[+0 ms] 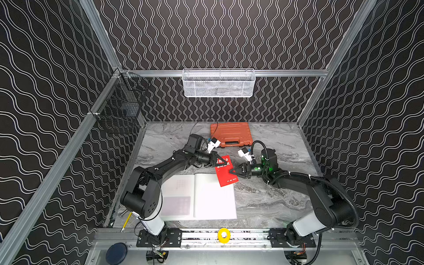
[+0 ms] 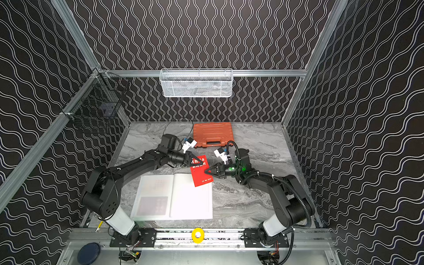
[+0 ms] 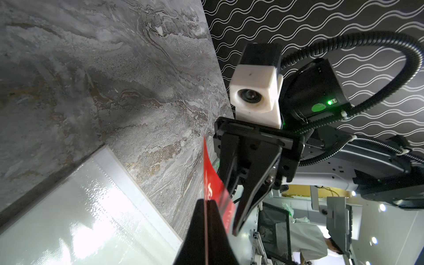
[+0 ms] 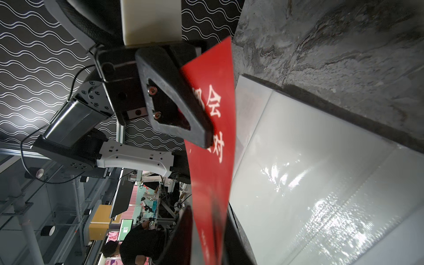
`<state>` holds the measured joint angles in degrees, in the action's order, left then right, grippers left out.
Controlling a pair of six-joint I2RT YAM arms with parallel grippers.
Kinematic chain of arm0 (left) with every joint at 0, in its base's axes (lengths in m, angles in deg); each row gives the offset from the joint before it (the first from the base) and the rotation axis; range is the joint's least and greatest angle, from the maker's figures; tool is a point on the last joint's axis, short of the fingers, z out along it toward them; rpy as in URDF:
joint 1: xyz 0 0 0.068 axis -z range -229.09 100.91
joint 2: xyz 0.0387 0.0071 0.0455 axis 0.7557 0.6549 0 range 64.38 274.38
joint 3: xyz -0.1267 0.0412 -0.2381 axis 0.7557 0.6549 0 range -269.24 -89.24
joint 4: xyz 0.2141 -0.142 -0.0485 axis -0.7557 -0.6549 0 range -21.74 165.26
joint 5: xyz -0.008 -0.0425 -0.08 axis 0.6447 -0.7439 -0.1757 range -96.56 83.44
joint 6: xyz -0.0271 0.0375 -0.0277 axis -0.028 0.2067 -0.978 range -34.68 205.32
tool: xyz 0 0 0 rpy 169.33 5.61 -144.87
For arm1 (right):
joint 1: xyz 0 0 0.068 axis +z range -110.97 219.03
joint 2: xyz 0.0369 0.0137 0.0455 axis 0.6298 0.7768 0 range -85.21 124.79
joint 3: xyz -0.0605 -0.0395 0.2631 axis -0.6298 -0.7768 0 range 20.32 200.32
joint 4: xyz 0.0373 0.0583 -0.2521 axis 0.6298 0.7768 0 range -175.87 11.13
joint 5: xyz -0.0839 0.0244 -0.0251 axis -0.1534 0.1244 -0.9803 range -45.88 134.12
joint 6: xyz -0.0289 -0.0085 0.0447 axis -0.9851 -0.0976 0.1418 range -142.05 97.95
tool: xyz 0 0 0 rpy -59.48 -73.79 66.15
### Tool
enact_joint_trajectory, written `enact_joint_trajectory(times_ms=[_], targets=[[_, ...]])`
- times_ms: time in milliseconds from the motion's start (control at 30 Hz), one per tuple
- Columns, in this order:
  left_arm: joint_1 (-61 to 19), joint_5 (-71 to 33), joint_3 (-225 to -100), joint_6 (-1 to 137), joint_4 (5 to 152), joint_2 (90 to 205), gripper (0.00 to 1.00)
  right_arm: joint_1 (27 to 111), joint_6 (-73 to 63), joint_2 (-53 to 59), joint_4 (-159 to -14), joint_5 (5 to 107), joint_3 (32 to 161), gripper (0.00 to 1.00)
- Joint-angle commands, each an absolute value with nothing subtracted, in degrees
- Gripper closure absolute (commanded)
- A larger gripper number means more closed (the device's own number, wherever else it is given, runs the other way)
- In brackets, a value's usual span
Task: Place the photos into the photo albums
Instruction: Pick up the photo at the center of the board.
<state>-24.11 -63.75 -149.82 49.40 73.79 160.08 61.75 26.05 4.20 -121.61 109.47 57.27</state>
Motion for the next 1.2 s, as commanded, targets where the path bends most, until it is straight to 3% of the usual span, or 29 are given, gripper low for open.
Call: enact_joint_trajectory(times_ms=[0, 200, 500, 733, 1167], targets=[[-25.6, -64.1, -148.2, 43.8, 80.7, 159.3, 1.0, 61.2, 28.6, 3.5, -124.9, 107.6, 56.5, 0.57], [-30.0, -60.7, -145.4, 40.0, 83.3, 156.9, 1.0, 59.8, 25.2, -1.4, -113.3, 96.2, 55.3, 0.49], [-34.1, -50.9, -135.6, 27.9, 97.2, 151.5, 1.0, 67.4, 32.6, -4.2, -116.2, 84.7, 54.5, 0.48], [-34.1, -45.6, -130.0, 18.9, 109.9, 150.9, 1.0, 74.3, 38.0, 2.3, -121.2, 79.8, 58.7, 0.48], [-34.1, -44.3, -128.7, 16.9, 113.1, 151.5, 1.0, 76.2, 42.3, 9.8, -126.5, 77.6, 62.3, 0.53]])
